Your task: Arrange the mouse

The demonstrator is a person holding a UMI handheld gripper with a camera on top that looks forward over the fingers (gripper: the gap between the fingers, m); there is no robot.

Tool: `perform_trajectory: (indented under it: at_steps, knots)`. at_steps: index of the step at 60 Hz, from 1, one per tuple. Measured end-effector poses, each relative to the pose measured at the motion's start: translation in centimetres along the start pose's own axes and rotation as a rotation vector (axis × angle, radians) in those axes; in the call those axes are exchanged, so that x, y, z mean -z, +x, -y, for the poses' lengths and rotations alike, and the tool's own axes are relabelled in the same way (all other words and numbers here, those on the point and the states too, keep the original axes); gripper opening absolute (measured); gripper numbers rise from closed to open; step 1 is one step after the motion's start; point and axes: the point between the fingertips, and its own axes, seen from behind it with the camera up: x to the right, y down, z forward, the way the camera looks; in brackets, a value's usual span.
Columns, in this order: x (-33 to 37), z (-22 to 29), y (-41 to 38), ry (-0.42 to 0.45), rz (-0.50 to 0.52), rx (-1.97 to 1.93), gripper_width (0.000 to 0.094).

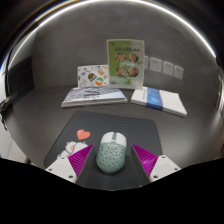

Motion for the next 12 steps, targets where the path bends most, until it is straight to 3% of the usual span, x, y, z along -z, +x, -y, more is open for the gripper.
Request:
perform_trajectory:
  at_steps: [5,12]
  knots:
    - [2.9,0.6,0.8,0.043,-0.029,0.032,0.082]
    - [8.2,-1.0,0.0,0.041,0.017,0.009,0.0831]
